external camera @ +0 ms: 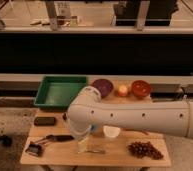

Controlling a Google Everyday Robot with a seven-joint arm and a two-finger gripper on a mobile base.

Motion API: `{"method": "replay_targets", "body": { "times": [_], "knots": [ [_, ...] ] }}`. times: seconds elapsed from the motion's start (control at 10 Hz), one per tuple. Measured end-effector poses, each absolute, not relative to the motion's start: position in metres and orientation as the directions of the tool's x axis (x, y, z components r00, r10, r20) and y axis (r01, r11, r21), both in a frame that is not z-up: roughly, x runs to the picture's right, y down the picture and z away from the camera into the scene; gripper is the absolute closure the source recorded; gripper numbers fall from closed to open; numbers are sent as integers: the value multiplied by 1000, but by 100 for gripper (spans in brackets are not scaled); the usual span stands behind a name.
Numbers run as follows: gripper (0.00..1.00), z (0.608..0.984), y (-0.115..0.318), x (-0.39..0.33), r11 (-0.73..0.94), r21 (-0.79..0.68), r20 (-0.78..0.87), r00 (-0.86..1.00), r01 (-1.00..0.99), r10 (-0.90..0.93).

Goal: Wipe tray with brush

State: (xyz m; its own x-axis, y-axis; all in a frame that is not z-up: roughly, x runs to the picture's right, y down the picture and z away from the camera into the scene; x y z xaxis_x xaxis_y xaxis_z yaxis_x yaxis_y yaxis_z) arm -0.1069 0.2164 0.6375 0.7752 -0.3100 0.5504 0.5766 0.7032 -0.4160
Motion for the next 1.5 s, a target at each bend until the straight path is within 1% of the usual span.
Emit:
{"method": "replay_targets", "body": {
  "times": [0.4,0.7,1.2,1.5],
  "knots": [
    [20,639,228,-146,706,-387,598,744,593,-298],
    [20,647,236,-155,711,-386,600,745,588,-290],
    [20,651,249,-188,710,-368,625,725,600,-289],
    [20,672,259,-198,705,-369,632,720,606,-287]
  ]
}}
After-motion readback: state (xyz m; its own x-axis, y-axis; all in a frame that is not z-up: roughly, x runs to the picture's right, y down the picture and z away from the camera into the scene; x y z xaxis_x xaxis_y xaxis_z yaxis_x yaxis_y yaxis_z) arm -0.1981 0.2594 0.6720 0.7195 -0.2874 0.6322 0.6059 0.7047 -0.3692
